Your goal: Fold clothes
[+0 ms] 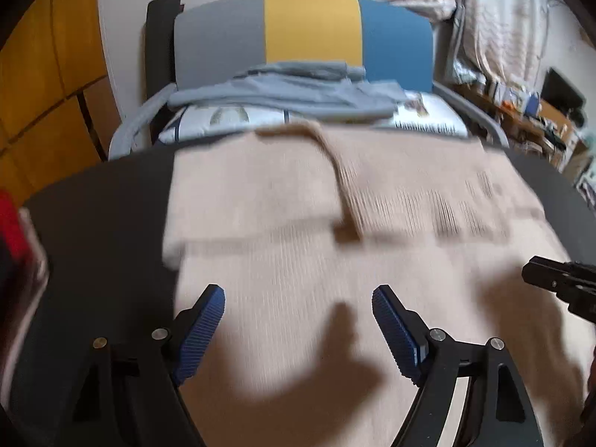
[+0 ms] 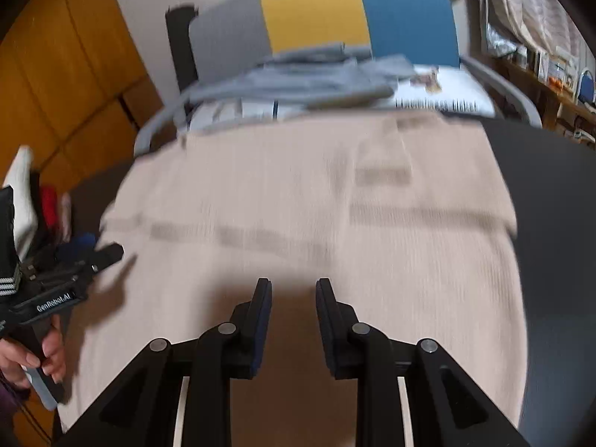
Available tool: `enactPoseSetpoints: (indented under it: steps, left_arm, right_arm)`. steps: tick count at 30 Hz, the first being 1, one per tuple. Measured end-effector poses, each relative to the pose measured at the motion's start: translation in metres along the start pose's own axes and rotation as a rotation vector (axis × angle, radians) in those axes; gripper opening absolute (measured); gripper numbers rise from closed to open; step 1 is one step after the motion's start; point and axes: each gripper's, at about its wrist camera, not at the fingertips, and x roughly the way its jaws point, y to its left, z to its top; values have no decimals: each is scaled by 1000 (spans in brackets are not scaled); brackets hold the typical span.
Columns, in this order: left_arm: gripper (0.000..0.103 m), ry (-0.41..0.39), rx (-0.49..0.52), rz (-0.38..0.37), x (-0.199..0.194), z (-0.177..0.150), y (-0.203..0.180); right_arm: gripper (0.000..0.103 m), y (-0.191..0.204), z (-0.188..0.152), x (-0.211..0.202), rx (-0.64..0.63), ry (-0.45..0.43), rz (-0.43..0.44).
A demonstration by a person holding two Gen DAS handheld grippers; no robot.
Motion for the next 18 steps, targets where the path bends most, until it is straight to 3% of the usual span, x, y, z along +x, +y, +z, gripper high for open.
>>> enactPoseSetpoints:
  steps: [3,6,8,12,14,18]
  left_arm:
    - [83,25,46,56,-3,-31,-3]
    - [84,28,-17,68,-14,-42,15]
    - [84,43,-52,71,-21,-48,29]
    - [84,47,-145,72,-49,-70,62]
    - [84,52,-228,36,-65,-87,83]
    - [88,47,-368,-99,-89,-122,103]
  right_arm:
    - [24,2,-34,-14,-28,-6,-46]
    - [24,-13,-53,-29,-9,-29,-99]
    - [24,-26,-63,-43,57,-37,-96]
    - [24,-52,-84,-87,208,-134,-45]
    - [27,-66,-100,-108,274,-164,-27]
    - [32,-98,-129,-123,381,-119,11]
